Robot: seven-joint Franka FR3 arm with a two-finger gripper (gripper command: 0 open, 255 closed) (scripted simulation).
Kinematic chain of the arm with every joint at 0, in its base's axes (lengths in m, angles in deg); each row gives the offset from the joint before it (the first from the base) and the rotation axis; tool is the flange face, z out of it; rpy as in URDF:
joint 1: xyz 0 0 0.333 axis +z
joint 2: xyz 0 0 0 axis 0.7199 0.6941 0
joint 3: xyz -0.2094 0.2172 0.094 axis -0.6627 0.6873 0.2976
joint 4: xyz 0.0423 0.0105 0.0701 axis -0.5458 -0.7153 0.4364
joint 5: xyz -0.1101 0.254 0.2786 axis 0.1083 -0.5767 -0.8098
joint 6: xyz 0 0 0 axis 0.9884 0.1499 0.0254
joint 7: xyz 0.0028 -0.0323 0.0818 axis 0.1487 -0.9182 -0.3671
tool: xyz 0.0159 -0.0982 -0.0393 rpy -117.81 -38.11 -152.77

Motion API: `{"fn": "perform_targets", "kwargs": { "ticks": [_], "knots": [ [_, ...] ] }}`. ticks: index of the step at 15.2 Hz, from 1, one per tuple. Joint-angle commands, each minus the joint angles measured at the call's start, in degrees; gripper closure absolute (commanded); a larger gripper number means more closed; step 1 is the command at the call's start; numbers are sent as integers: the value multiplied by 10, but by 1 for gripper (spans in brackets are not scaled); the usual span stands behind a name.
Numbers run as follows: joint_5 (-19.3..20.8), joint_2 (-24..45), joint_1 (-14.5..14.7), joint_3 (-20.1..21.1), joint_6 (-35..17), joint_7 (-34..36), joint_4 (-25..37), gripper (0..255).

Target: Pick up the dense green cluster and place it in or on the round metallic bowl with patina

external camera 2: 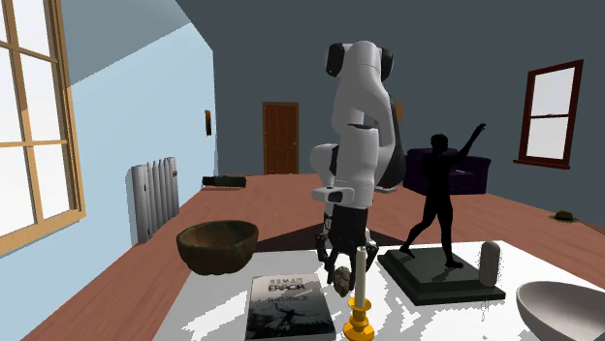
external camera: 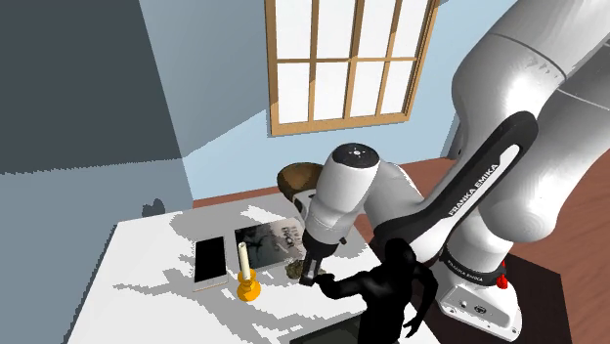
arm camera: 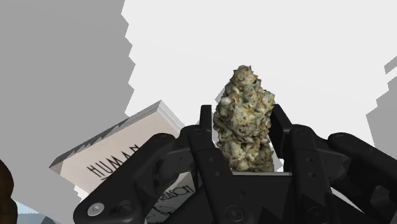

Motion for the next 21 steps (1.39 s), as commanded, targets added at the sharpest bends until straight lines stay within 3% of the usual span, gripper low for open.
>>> {"fn": "perform_targets", "kwargs": {
  "ticks": [1, 8, 14, 21],
  "knots": [
    [0, 1, -1, -1, 1, 0, -2, 255],
    [0, 1, -1, -1, 1, 0, -2, 255],
    [-56, -60, 49, -43, 68, -46, 7, 255],
    [-82, -121, 78, -75, 146, -72, 25, 255]
  ]
}}
